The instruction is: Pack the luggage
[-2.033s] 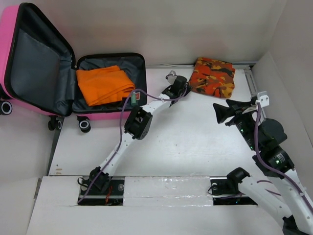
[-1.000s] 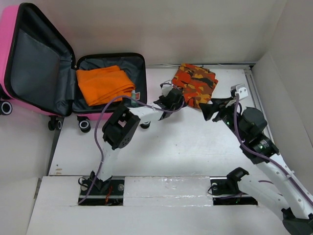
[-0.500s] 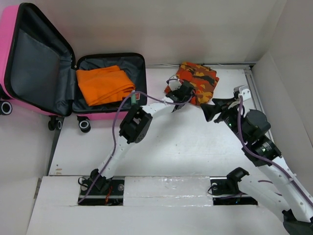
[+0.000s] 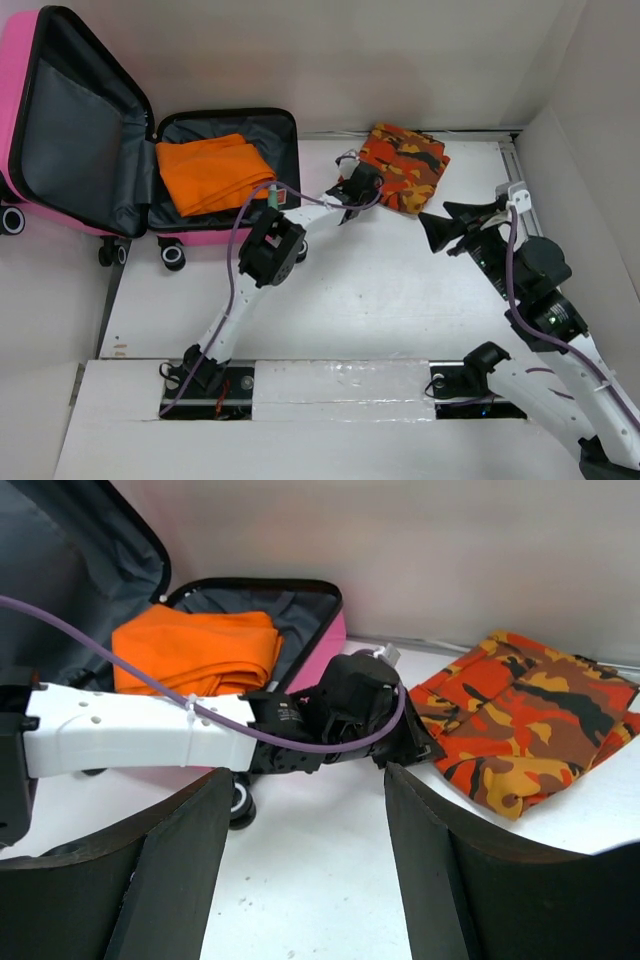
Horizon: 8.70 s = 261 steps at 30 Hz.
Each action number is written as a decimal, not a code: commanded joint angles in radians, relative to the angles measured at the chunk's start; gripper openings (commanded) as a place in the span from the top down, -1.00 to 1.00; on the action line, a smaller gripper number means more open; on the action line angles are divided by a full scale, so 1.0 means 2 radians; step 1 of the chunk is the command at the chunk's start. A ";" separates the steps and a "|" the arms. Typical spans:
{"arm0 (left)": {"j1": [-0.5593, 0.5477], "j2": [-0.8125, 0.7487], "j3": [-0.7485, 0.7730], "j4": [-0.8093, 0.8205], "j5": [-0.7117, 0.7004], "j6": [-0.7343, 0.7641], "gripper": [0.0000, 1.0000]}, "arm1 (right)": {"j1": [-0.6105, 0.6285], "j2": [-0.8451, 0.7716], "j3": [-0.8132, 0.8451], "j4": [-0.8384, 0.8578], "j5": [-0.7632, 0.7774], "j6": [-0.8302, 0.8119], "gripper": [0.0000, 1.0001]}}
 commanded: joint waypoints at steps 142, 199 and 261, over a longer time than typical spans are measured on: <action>0.385 -0.658 -0.086 -0.333 -0.247 0.261 -1.00 | 0.008 0.036 -0.018 0.044 -0.112 -0.009 0.21; 0.243 -0.816 -0.476 -0.061 0.356 0.333 -1.00 | 0.027 0.113 -0.004 0.053 -0.109 -0.020 -0.29; 0.283 -0.440 -0.450 0.057 0.248 0.125 0.99 | 0.006 0.645 0.226 0.219 -0.046 0.031 0.36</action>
